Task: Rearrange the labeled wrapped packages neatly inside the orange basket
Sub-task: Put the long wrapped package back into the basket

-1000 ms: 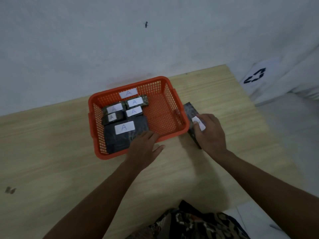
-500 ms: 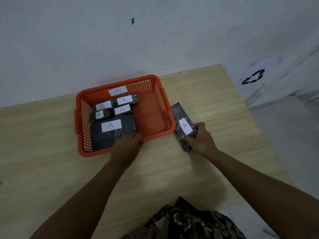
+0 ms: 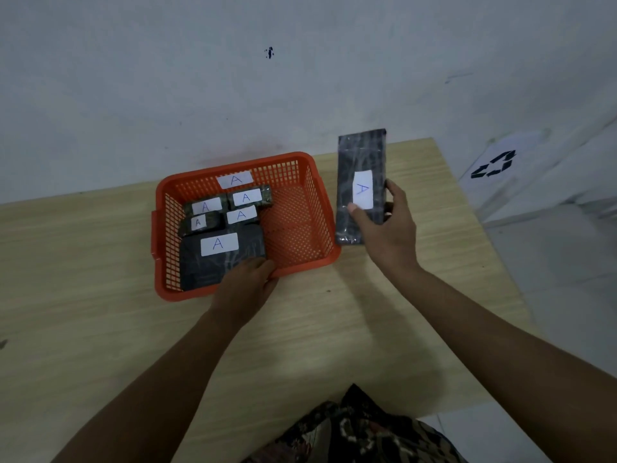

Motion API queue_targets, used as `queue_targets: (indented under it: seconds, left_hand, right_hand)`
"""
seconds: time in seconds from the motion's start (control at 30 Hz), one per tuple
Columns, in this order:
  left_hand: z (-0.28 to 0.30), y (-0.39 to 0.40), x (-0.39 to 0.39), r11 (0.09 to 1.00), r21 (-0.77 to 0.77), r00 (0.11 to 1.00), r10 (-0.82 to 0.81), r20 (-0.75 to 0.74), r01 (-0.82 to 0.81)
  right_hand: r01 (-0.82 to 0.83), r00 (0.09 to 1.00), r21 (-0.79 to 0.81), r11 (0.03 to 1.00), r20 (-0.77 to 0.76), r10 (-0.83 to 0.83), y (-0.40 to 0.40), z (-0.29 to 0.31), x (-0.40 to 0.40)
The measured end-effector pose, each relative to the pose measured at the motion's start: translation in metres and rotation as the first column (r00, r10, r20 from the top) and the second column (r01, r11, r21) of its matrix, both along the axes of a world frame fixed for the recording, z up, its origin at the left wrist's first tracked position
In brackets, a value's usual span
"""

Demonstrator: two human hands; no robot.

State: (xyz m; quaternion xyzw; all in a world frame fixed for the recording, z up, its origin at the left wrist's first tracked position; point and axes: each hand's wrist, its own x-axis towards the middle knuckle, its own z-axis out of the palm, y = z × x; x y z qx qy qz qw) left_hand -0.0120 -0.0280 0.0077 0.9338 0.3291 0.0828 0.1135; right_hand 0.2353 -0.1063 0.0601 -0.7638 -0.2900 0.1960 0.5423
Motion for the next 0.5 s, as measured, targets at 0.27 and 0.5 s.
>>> queue_targets:
  seconds: [0.27, 0.5]
  left_hand:
    - [0.005, 0.0, -0.009, 0.999, 0.024, 0.998, 0.048, -0.044, -0.047]
    - [-0.001, 0.006, -0.026, 0.997, -0.009, 0.995, 0.077, -0.058, -0.078]
  right_hand:
    - [-0.316, 0.931, -0.215, 0.924, 0.114, 0.346, 0.036, -0.013, -0.046]
    - [-0.369, 0.889, -0.357, 0.858, 0.135, 0.438, 0.056, -0.031, -0.063]
